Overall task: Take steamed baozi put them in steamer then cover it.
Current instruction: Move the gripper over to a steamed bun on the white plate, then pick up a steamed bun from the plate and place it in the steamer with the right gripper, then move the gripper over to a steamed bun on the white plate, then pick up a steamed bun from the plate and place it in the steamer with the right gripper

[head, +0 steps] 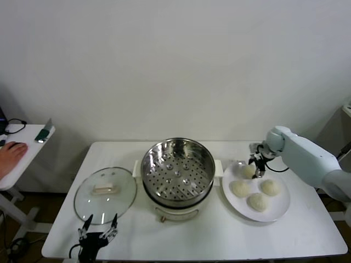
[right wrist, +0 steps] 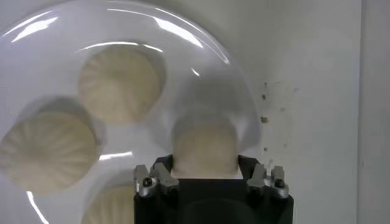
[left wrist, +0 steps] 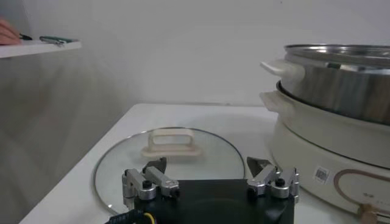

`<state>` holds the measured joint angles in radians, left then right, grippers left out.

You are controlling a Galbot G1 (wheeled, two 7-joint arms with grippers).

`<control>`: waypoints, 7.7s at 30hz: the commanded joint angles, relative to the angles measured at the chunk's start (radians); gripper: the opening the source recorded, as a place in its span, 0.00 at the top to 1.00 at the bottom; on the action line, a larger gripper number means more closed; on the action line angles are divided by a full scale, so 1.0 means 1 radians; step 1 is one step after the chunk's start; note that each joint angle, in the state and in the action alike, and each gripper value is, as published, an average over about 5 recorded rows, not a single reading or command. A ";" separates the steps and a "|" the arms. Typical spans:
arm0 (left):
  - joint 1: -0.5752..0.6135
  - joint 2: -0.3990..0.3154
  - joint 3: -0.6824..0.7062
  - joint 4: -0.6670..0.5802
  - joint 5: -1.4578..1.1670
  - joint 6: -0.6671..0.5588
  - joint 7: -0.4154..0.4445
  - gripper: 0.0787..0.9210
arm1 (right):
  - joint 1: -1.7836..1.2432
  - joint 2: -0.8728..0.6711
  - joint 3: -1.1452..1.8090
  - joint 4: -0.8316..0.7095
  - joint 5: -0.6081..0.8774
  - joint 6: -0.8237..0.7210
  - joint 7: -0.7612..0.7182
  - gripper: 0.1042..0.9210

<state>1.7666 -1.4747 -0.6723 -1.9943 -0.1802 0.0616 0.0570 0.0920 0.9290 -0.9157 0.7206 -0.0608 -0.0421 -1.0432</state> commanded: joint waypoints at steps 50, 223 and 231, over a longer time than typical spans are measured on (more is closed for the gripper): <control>-0.015 0.003 -0.014 -0.013 -0.009 -0.011 -0.016 0.12 | 0.508 0.360 -0.572 0.457 -0.180 0.632 0.196 0.27; -0.037 0.011 -0.009 0.030 0.018 -0.047 -0.023 0.12 | 0.516 0.374 -0.627 0.689 0.944 -0.609 0.566 0.33; -0.044 0.009 -0.008 0.035 0.017 -0.048 -0.023 0.12 | 0.512 0.386 -0.623 0.686 0.939 -0.613 0.567 0.33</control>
<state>1.7232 -1.4649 -0.6810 -1.9600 -0.1634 0.0139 0.0341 0.6442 1.3031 -1.5432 1.4252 0.8969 -0.6440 -0.4939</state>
